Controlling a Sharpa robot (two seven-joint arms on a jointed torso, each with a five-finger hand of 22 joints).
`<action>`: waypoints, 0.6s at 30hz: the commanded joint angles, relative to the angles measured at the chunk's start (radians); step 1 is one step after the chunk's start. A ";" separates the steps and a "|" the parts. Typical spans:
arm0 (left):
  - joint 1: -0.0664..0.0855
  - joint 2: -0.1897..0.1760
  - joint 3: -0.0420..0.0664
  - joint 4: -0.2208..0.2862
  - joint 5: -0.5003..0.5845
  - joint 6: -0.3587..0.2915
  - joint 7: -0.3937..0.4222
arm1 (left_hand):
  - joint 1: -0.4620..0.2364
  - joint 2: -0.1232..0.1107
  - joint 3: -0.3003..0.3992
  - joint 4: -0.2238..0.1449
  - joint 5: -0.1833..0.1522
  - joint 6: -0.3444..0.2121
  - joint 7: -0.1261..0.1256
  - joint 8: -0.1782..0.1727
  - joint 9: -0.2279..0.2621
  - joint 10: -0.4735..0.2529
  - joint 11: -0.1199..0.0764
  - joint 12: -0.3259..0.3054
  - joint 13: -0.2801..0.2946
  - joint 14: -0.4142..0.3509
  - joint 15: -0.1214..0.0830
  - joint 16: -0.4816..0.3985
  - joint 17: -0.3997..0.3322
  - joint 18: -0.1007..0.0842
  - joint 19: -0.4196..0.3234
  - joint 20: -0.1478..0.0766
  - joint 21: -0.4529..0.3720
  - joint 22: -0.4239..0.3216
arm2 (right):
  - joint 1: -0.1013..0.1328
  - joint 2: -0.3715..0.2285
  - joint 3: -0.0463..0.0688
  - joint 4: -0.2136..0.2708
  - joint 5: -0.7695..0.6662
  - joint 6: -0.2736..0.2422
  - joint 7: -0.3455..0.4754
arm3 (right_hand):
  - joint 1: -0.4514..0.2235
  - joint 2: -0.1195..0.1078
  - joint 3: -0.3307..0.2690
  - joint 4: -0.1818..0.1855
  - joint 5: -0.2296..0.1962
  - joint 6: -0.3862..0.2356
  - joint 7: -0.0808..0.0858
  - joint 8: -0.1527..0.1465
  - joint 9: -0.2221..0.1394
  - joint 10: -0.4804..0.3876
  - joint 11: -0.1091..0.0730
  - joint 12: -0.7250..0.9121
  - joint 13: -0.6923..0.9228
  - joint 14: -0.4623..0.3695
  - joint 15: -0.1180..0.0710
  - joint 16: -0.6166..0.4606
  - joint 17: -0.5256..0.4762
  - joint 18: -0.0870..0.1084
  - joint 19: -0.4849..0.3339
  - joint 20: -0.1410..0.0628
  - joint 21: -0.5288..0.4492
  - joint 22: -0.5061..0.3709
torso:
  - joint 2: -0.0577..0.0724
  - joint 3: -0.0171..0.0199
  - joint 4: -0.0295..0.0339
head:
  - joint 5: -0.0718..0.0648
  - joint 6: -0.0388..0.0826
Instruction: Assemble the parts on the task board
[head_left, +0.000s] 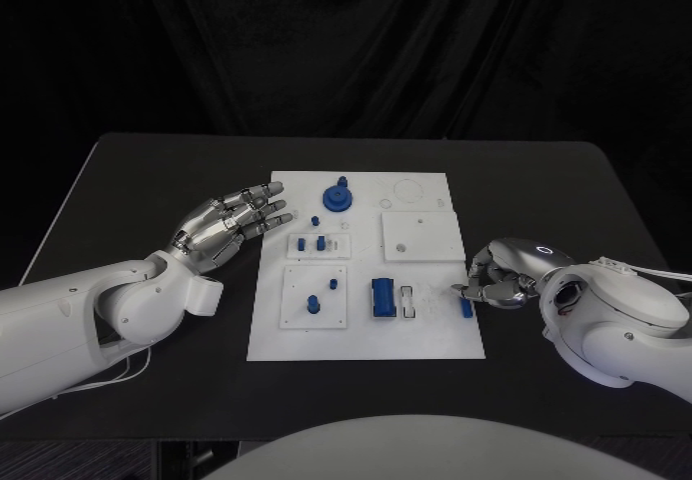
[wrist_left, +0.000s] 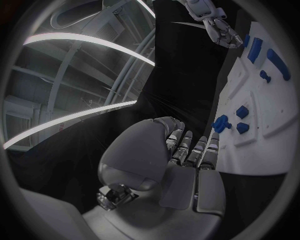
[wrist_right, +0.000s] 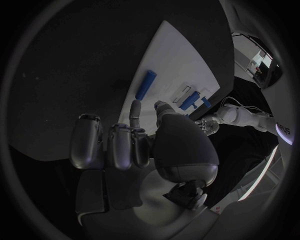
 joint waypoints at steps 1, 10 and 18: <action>-0.002 0.002 0.001 0.001 0.006 0.012 0.007 | 0.002 -0.011 0.007 -0.001 0.005 0.003 0.021 0.006 0.001 0.003 0.003 0.003 0.001 0.009 0.002 0.004 0.001 -0.005 0.007 0.003 0.006 0.001 | -0.005 0.007 0.000 -0.007 -0.005 0.019 -0.013 | 0.023 -0.001 -0.001 -0.004 0.026 0.010 0.000 -0.012 -0.011 0.104 0.007 0.005 0.264 0.062 0.009 -0.001 0.006 -0.006 0.032 0.009 -0.004 0.178 | -0.001 -0.0003 0.0000 | -0.001 0.000; -0.002 0.002 0.001 0.000 0.006 0.015 0.005 | 0.001 -0.010 0.008 -0.001 0.005 0.001 0.021 0.005 0.001 0.003 0.004 0.003 0.001 0.008 0.002 0.004 0.001 -0.005 0.007 0.003 0.006 0.000 | -0.010 0.033 0.000 -0.027 -0.002 0.044 -0.016 | 0.050 -0.003 0.001 -0.004 0.066 0.013 0.003 -0.035 -0.031 0.104 0.009 0.005 0.264 0.061 0.011 -0.003 0.002 -0.005 0.031 0.010 -0.007 0.177 | 0.000 -0.0003 -0.0004 | 0.000 0.000; -0.003 0.002 0.001 -0.002 0.006 0.017 0.001 | 0.001 -0.010 0.008 -0.001 0.005 0.001 0.022 0.005 0.001 0.003 0.004 0.002 0.001 0.008 0.002 0.004 0.001 -0.005 0.006 0.003 0.006 0.000 | -0.018 0.046 0.000 -0.039 -0.001 0.070 -0.023 | 0.056 -0.004 0.001 -0.005 0.073 0.011 0.004 -0.042 -0.037 0.104 0.010 0.005 0.264 0.060 0.012 -0.005 -0.002 -0.005 0.030 0.011 -0.010 0.176 | -0.001 -0.0004 -0.0010 | 0.002 0.000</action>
